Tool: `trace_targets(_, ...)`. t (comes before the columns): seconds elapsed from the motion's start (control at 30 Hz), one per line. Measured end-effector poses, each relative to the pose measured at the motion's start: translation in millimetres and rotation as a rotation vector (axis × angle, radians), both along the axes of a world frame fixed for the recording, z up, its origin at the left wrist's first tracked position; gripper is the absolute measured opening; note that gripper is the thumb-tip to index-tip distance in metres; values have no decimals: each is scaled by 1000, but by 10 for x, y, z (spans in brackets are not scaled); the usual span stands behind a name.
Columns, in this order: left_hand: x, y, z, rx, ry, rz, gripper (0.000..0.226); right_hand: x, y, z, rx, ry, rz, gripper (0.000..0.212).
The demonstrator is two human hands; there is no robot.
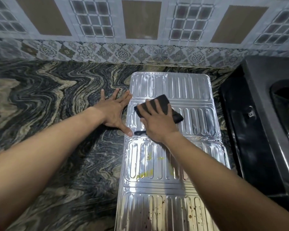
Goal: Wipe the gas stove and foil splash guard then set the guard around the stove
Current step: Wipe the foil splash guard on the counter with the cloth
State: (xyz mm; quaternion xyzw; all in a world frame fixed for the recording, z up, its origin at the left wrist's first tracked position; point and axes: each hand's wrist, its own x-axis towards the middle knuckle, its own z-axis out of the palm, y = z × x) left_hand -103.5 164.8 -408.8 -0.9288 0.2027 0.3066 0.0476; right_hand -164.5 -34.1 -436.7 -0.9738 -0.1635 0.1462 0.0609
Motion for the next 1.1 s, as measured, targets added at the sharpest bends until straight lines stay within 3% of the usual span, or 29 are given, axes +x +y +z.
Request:
trace_targets(0.1, 6, -3, 7, 8, 8, 2, 160, 37, -244, 82, 7, 50, 260, 53)
trace_targets(0.2, 1, -7, 11, 14, 12, 8, 160, 12, -427, 166, 33, 112, 314, 67)
trace_targets(0.33, -2, -27, 21, 29, -9, 3, 162, -69, -619, 228, 84, 166, 204, 79)
trace_targets(0.47, -8, -38, 34, 43, -7, 1, 163, -137, -804, 306, 150, 233, 53, 63)
trace_targets(0.57, -10, -54, 48, 53, -5, 4, 163, -219, -783, 311, 271, 90, -139, 48)
trace_targets(0.63, -9, -61, 48, 58, -8, 0, 163, -287, -617, 210, 212, -41, -302, 52)
trace_targets(0.7, -9, -64, 44, 59, -7, 2, 163, -335, -441, 70, 94, -12, -447, 64)
trace_targets(0.93, -14, -87, 68, 75, -12, -1, 162, -307, -815, -14, -35, 45, -406, 61)
trace_targets(1.1, -30, -128, 117, 97, -18, -3, 165, -335, -1257, 76, 73, 31, -415, 63)
